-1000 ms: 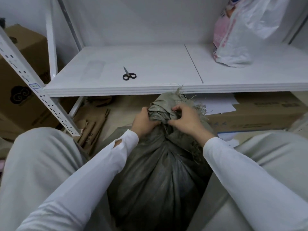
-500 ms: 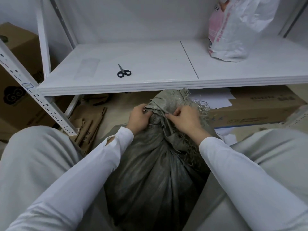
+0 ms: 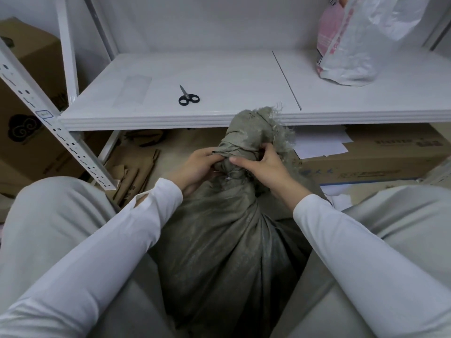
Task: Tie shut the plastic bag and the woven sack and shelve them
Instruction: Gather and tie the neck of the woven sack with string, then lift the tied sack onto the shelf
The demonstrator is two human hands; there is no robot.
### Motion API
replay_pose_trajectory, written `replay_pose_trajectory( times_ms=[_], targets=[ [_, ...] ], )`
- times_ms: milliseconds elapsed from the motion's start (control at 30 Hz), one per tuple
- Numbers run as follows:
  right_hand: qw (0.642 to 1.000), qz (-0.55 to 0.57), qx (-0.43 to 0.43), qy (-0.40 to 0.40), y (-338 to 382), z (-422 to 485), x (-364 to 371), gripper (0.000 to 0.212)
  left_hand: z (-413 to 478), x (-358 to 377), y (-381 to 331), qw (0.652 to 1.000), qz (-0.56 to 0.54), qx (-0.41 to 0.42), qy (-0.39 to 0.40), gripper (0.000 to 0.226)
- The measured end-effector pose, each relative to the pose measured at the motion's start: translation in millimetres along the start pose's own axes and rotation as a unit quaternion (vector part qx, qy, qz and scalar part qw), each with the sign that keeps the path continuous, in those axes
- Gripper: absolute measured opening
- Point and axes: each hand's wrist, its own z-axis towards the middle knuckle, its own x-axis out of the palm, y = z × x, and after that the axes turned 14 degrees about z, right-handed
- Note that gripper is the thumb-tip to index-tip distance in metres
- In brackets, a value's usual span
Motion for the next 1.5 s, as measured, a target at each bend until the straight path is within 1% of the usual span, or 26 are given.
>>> replay_pose_trajectory(
  times_ms=[100, 267, 333, 433, 467, 600, 667, 733, 767, 800, 867, 967, 1033, 1100, 1167, 1200, 1233, 1267, 1300, 1333, 1367, 1400, 1433, 1467, 1500],
  targets=[
    [0.997, 0.018, -0.072, 0.000, 5, 0, 6, 0.086, 0, -4, -2, 0.997, -0.066, -0.004, 0.029, 0.021],
    [0.988, 0.023, -0.155, -0.010, 13, 6, 10, 0.074, 3, -5, -12, 0.995, -0.078, -0.019, 0.057, 0.019],
    [0.982, 0.021, -0.187, -0.014, 17, 9, 10, 0.073, 3, -4, -17, 0.995, -0.086, -0.004, 0.053, 0.019],
    [0.974, 0.047, -0.219, -0.022, 25, 10, 10, 0.072, 1, -1, -20, 0.994, -0.089, 0.051, 0.034, 0.014],
    [0.973, 0.060, -0.221, -0.024, 28, 11, 10, 0.072, 0, -1, -19, 0.995, -0.070, 0.068, 0.021, 0.017],
    [0.969, 0.121, -0.211, -0.027, 38, 9, 7, 0.073, 5, -5, -8, 0.991, 0.063, 0.110, -0.046, 0.077],
    [0.967, 0.140, -0.213, -0.022, 45, 7, 5, 0.070, 4, -10, -6, 0.985, 0.131, 0.105, -0.039, 0.093],
    [0.963, 0.148, -0.226, -0.018, 53, 6, 3, 0.068, 0, -14, -8, 0.965, 0.245, 0.094, 0.017, 0.093],
    [0.960, 0.149, -0.236, -0.015, 57, 6, 2, 0.069, -2, -13, -10, 0.945, 0.311, 0.090, 0.041, 0.089],
    [0.958, 0.151, -0.246, -0.010, 60, 7, 2, 0.070, -2, -13, -11, 0.924, 0.369, 0.092, 0.049, 0.080],
    [0.954, 0.147, -0.263, 0.002, 65, 10, 3, 0.072, 0, -9, -9, 0.892, 0.434, 0.126, 0.014, 0.061],
    [0.953, 0.129, -0.275, 0.015, 67, 15, 5, 0.073, 6, -6, -1, 0.865, 0.464, 0.180, -0.065, 0.046],
    [0.959, 0.105, -0.263, 0.010, 62, 20, 4, 0.069, 7, -3, 4, 0.857, 0.469, 0.190, -0.095, 0.043],
    [0.971, 0.054, -0.232, -0.028, 53, 24, 1, 0.059, 7, 2, 11, 0.851, 0.481, 0.170, -0.126, 0.041],
    [0.975, -0.075, -0.186, -0.092, 41, 25, -4, 0.046, 7, 6, 18, 0.850, 0.487, 0.130, -0.154, 0.031],
    [0.968, -0.164, -0.150, -0.119, 35, 24, -8, 0.044, 7, 8, 19, 0.851, 0.487, 0.112, -0.160, 0.026],
    [0.948, -0.261, -0.111, -0.145, 30, 21, -12, 0.046, 6, 9, 21, 0.854, 0.485, 0.099, -0.162, 0.025],
    [0.914, -0.359, -0.084, -0.169, 27, 18, -15, 0.052, 5, 9, 22, 0.856, 0.482, 0.090, -0.164, 0.028],
    [0.872, -0.445, -0.082, -0.187, 24, 15, -17, 0.058, 4, 10, 22, 0.857, 0.480, 0.086, -0.166, 0.032],
    [0.837, -0.499, -0.109, -0.197, 21, 11, -18, 0.066, 3, 10, 22, 0.857, 0.479, 0.087, -0.168, 0.035],
    [0.816, -0.519, -0.162, -0.196, 19, 9, -19, 0.073, 2, 10, 21, 0.856, 0.480, 0.091, -0.170, 0.037],
    [0.812, -0.515, -0.215, -0.171, 18, 7, -19, 0.080, 2, 11, 21, 0.856, 0.478, 0.096, -0.171, 0.038],
    [0.828, -0.487, -0.249, -0.120, 17, 6, -21, 0.089, 1, 12, 20, 0.858, 0.473, 0.100, -0.174, 0.036],
    [0.860, -0.444, -0.249, -0.048, 18, 5, -23, 0.102, -1, 12, 19, 0.860, 0.467, 0.105, -0.177, 0.032],
    [0.895, -0.393, -0.208, 0.035, 17, 4, -26, 0.118, -2, 13, 18, 0.863, 0.460, 0.108, -0.180, 0.027]
  ],
)
